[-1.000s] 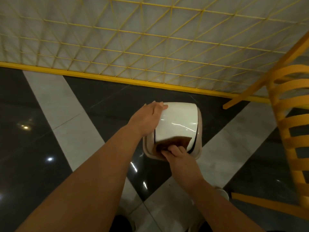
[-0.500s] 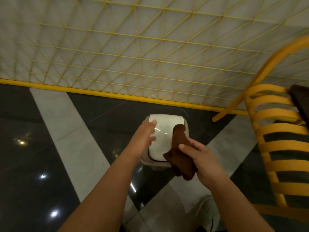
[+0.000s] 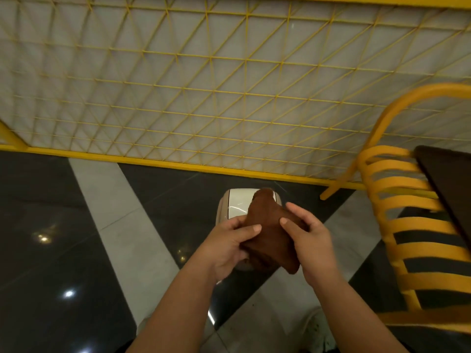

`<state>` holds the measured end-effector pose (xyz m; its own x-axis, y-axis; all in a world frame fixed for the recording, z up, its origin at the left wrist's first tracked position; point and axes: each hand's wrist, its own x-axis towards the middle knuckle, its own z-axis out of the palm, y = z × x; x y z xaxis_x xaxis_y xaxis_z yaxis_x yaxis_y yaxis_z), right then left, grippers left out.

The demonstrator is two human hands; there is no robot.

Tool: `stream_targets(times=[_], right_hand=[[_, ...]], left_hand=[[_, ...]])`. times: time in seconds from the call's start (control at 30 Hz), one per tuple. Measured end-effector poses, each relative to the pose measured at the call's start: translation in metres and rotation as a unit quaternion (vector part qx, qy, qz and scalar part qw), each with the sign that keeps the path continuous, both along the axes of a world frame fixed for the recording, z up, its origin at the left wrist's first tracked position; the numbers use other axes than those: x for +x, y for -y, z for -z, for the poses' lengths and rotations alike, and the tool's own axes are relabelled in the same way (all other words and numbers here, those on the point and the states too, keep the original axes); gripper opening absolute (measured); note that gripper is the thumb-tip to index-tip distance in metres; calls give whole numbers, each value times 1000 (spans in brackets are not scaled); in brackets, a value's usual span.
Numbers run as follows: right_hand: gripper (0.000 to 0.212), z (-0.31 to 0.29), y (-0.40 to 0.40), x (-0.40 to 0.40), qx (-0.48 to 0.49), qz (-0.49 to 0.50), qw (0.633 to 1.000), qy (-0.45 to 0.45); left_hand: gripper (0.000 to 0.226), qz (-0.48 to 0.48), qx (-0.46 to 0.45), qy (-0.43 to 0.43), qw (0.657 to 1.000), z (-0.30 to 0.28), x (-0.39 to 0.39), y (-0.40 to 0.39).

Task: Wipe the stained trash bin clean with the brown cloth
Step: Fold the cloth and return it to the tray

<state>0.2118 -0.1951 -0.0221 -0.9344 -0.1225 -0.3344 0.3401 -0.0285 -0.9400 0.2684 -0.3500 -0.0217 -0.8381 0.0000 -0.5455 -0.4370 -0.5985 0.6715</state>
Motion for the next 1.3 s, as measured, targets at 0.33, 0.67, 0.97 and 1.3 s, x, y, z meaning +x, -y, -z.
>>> stream_targets(times=[0.33,0.67,0.97,1.3], right_hand=[[29,-23,-11,-29,-17,-219,975,30],[32,-2,-14,-54,5,-153,987,54],[15,-24,-83,-96,-37,-129,990,42],[25,-48,-204,-132,111,159,981,-17]], left_hand=[[49,-28,-33,8,999,-16,-14,-3],[25,-85,-16,66,994,4,-44,-39],[22,-10,-75,42,996,-12,-96,-85],[31,8,-183,-40,982,-29,-180,-215]])
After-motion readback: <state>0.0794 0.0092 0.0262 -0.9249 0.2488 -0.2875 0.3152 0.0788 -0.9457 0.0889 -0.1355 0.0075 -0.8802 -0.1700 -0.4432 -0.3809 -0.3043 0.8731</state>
